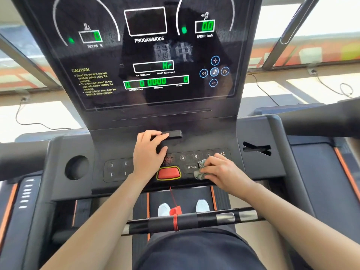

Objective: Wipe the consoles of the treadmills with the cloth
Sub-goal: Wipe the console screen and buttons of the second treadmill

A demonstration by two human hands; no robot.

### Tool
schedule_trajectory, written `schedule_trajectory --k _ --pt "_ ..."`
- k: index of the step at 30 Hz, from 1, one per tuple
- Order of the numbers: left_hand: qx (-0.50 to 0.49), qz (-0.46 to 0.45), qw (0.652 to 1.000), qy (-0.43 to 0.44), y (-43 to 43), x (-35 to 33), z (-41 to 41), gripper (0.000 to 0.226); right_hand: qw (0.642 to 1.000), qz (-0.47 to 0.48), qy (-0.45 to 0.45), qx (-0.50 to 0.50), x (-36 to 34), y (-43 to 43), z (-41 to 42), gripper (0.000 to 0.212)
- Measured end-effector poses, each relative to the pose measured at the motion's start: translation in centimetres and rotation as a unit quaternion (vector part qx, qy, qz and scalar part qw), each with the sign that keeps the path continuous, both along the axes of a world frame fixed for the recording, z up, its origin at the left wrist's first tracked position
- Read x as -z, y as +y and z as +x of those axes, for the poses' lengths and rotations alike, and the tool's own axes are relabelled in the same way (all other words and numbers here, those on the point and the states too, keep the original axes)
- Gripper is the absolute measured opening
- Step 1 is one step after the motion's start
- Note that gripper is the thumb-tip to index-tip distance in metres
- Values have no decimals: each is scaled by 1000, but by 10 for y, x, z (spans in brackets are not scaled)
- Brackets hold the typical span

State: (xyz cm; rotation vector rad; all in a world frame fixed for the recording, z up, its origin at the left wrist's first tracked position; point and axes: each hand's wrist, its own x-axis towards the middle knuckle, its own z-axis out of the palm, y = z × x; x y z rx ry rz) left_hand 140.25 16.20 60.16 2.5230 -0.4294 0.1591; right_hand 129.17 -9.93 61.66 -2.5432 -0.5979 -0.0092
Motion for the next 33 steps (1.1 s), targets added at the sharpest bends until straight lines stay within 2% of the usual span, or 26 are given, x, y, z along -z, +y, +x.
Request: schedule_trajectory --k 4,10,18,23,29,33 --pt "-6 -3 1000 6 0 0 -2 42 999 8 -22 21 10 25 18 13" --pt "-3 7 1000 2 -1 -2 -3 42 991 27 -48 119 7 61 79 13" --pt "-11 -14 1000 -8 -4 3 -9 42 994 36 -33 96 14 36 -17 15" --pt "-19 -13 1000 -6 -8 3 -14 42 992 24 -55 108 21 39 -9 13" --pt "-12 12 1000 2 -7 0 -14 44 963 -11 -117 243 10 23 62 15" --pt "-17 24 999 -20 -8 1 -14 44 927 -16 -102 360 13 -5 42 11"
